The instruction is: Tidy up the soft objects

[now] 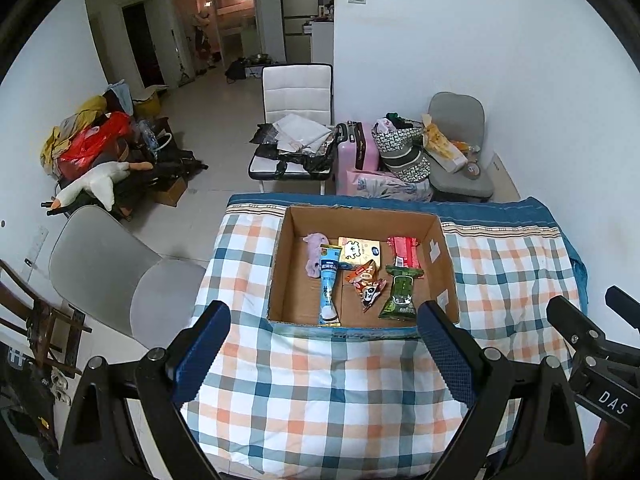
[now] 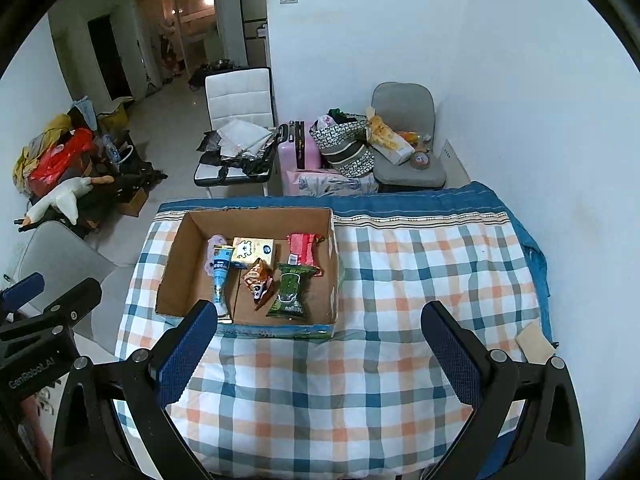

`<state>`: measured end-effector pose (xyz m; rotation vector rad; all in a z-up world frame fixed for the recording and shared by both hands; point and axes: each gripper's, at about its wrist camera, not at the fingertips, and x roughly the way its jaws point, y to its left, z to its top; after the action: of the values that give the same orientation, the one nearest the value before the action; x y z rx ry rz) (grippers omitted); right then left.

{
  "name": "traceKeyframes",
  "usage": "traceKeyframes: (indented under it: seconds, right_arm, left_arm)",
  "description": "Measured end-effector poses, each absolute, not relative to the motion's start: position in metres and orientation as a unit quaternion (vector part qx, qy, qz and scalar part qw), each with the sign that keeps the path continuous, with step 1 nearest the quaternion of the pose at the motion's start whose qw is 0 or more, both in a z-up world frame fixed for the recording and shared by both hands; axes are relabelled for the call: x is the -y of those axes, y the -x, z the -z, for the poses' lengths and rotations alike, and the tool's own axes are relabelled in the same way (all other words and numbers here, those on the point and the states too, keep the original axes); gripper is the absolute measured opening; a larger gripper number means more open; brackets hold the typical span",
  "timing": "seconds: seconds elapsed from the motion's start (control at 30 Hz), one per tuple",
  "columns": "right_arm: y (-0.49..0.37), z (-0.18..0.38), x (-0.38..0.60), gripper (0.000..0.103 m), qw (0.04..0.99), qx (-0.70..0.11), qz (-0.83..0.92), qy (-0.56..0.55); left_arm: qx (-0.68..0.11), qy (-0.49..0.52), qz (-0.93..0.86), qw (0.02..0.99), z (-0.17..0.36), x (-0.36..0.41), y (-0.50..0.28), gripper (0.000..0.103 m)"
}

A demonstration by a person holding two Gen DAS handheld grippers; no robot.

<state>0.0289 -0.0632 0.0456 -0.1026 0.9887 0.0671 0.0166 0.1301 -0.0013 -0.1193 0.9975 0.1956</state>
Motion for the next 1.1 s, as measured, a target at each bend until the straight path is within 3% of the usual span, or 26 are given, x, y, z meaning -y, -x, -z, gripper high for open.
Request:
traceKeyframes:
  seconds: [1.1]
  right_arm:
    - [-0.0281, -0.0468, 0.0654, 0.103, 0.882, -0.469, -0.025, 0.050]
  left_arm:
    - [-0.479, 0.062, -0.100, 0.870, 0.0039, -0.1261, -0.0086, 0.096]
